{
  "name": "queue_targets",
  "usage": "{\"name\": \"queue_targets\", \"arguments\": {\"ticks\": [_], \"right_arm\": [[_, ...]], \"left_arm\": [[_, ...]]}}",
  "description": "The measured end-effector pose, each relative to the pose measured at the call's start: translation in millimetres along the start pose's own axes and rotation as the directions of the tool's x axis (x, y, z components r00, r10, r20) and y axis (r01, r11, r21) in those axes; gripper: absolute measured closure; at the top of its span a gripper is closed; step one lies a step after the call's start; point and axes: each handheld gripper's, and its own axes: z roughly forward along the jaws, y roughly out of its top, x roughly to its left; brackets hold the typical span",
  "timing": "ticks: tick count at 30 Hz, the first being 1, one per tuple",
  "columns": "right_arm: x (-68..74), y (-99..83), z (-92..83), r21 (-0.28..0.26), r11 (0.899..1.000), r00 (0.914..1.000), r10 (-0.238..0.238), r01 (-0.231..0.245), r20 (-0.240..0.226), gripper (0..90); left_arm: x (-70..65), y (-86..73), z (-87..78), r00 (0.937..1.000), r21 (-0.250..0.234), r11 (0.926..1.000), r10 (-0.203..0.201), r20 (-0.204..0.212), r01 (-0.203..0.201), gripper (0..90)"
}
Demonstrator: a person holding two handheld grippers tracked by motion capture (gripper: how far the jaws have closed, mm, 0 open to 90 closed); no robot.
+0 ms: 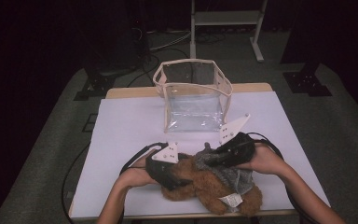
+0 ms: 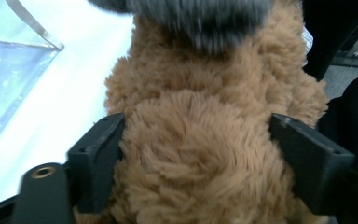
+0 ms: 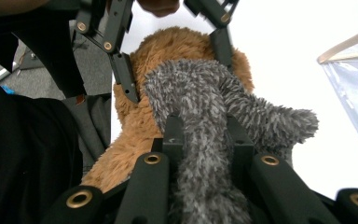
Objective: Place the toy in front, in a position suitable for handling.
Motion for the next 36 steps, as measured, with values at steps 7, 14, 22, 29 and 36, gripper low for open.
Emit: {"name": "queue_targets", "arguments": {"ticks": [7,14,22,29,36], "right_arm": [[-5.5,-18.5,-35.9,-0.062,0.997,0.9964,0.055,-0.051,0.064,74.6],[-3.5,-36.2,-24.5,-0.082,0.993,0.9958,0.082,-0.079,0.04,74.7],[-1.5,-34.1,-10.0,-0.096,0.992,0.9965,0.082,-0.08,0.018,74.7],[-4.4,-35.7,-0.6,-0.096,0.991,0.996,0.089,-0.088,0.006,74.7],[-10.4,-39.2,-5.3,-0.126,0.985,0.9923,0.123,-0.121,0.011,74.6]], "left_arm": [[-1.4,-2.2,-6.5,0.9999,0.025,0.9996,0.009,0.007,-0.009,24.4],[-2.7,14.2,0.3,0.9994,0.004,0.9996,0.026,0.021,-0.026,18.5],[-5.7,28.7,26.5,0.9986,0.091,0.9955,0.022,0.047,-0.026,9.5],[-13.1,31.2,37.5,0.9991,0.147,0.9883,0.035,0.025,-0.038,6.3],[-12.5,40.1,35.8,0.9982,0.173,0.9835,0.056,-0.021,-0.051,41.6]]}}
